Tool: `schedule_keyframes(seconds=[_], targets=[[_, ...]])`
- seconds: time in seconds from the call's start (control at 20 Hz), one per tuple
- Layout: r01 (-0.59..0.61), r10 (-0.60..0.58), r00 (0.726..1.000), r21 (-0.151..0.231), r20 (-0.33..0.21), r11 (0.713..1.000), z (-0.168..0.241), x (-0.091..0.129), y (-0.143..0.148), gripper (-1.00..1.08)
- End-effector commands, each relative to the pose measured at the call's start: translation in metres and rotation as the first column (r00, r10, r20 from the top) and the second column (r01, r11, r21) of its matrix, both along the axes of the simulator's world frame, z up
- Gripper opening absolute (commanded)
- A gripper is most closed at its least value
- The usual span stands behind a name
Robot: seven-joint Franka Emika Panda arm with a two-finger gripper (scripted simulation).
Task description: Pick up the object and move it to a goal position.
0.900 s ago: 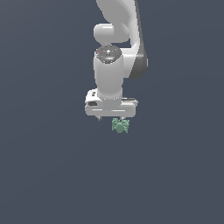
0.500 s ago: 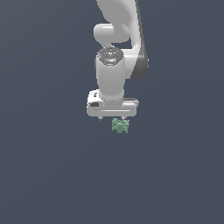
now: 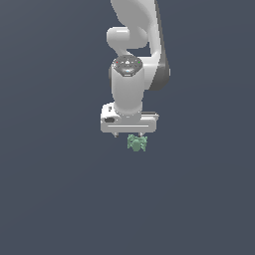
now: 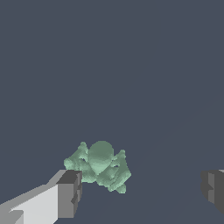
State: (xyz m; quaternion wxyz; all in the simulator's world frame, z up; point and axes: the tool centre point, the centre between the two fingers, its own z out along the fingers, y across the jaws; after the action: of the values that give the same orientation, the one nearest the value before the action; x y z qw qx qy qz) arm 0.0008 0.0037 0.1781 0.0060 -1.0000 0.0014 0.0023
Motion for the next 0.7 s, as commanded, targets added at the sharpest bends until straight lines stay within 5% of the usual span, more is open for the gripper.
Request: schedule_keyframes(seconds=[0.0, 0.65], targets=[[-0.016, 0.016, 1.000, 0.000, 0.000, 1.000, -0.001, -0.001, 0.001, 1.00], [-0.250, 0.250, 0.968, -0.004, 0.001, 0.968, -0.011, -0.008, 0.007, 1.00]])
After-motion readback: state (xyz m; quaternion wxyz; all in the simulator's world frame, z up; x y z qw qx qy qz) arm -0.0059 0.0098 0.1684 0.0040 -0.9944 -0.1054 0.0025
